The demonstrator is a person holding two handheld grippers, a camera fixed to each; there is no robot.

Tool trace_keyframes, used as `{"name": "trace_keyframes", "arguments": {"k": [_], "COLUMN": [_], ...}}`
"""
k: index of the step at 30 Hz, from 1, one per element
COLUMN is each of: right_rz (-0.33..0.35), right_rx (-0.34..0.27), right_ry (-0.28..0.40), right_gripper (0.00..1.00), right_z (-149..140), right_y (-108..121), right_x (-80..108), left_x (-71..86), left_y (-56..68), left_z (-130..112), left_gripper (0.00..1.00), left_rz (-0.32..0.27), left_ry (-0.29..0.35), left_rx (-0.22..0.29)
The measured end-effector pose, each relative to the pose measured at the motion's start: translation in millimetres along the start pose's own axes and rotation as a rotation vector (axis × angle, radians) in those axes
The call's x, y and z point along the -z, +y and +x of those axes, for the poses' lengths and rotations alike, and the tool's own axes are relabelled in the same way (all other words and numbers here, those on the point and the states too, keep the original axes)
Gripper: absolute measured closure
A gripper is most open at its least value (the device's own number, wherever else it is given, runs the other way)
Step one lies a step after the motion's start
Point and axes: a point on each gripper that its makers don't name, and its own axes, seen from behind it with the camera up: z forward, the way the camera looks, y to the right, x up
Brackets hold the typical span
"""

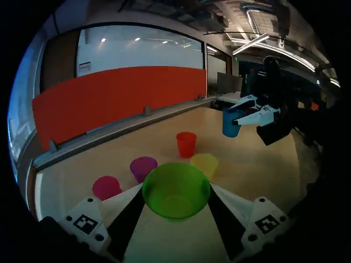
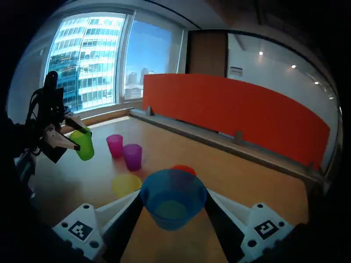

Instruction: Pour water

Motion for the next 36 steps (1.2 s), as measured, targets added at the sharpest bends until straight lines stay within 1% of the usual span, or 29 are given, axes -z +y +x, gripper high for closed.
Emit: {"name": "trace_keyframes", "arguments": {"k": [6, 12, 18, 24, 30, 36], "right_rz": [0.0, 0.005, 0.006, 0.011, 0.018, 0.024], "right_rx": [0.009, 0.013, 0.021, 0.024, 0.041, 0.05], "right_ry": [0.041, 0.074, 0.1, 0.123, 0.137, 0.161], "right_gripper": [0.08, 0.08, 0.08, 0.08, 0.08, 0.08], "right_z": [18.4, 33.2, 41.9, 49.7, 53.8, 62.5], "right_y": [-9.9, -20.1, -25.6, -31.3, -37.0, -43.6], "right_x": [11.9, 18.7, 24.1, 27.7, 30.9, 34.6], "left_x": [11.5, 19.6, 22.8, 25.5, 26.9, 28.5], "left_y": [1.6, 6.8, 11.4, 16.9, 21.2, 31.5], "left_z": [17.0, 29.7, 38.4, 47.3, 56.9, 68.3], "left_gripper": [0.11, 0.1, 0.1, 0.1, 0.11, 0.1], "left_rz": [0.004, -0.007, -0.009, -0.018, -0.019, -0.036], "left_ry": [0.06, 0.111, 0.14, 0.173, 0.213, 0.255], "left_rx": [0.026, 0.047, 0.039, 0.043, 0.044, 0.039]}}
